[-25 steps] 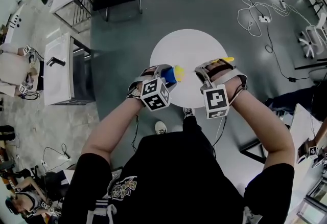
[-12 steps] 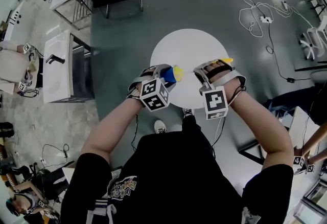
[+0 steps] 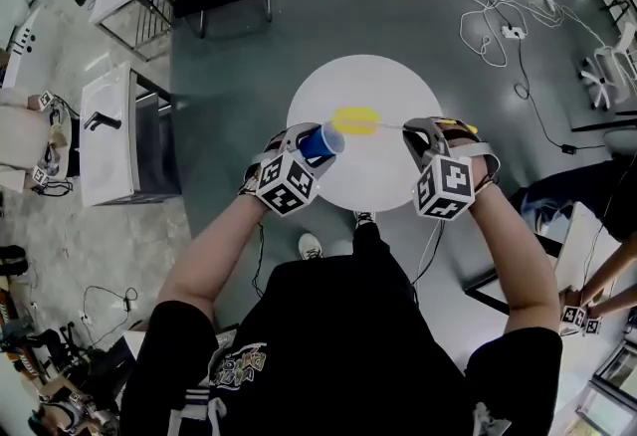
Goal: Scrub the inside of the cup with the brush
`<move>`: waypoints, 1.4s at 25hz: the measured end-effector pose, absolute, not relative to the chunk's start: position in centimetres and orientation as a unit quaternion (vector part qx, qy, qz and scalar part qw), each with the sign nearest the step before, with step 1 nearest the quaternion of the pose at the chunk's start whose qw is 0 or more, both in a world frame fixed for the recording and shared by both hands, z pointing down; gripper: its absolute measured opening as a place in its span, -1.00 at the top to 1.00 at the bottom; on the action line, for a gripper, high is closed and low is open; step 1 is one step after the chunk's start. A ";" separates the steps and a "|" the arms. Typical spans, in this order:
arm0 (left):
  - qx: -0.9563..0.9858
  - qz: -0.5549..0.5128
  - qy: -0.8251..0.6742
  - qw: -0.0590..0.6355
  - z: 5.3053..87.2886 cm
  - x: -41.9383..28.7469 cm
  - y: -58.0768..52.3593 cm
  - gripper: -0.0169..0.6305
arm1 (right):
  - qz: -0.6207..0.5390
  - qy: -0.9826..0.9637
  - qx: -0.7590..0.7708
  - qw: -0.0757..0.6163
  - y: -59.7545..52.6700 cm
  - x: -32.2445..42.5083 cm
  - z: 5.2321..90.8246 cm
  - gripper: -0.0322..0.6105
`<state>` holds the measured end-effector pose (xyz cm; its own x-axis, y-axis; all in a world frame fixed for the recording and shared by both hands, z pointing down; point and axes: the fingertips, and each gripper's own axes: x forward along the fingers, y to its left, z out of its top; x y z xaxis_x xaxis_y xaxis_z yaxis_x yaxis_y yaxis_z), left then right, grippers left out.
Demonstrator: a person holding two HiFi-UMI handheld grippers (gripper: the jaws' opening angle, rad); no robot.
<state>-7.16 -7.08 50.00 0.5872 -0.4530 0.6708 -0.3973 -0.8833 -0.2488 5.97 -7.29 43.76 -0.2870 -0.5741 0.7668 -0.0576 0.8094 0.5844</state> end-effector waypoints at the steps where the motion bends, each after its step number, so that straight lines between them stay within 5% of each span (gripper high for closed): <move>1: -0.897 -0.368 0.245 0.028 49.6 -6.9 -7.2 0.14 | -0.200 -0.781 0.229 0.546 -7.4 6.5 43.8 0.75; 16: -0.914 -0.151 0.368 -0.080 47.5 -6.1 -10.2 0.13 | 0.216 -0.821 0.489 0.202 -9.7 10.9 49.0 0.75; 35: -0.879 -0.176 0.434 -0.090 56.6 -2.1 -12.5 0.13 | 0.297 -0.771 0.501 0.257 -11.5 13.3 62.8 0.75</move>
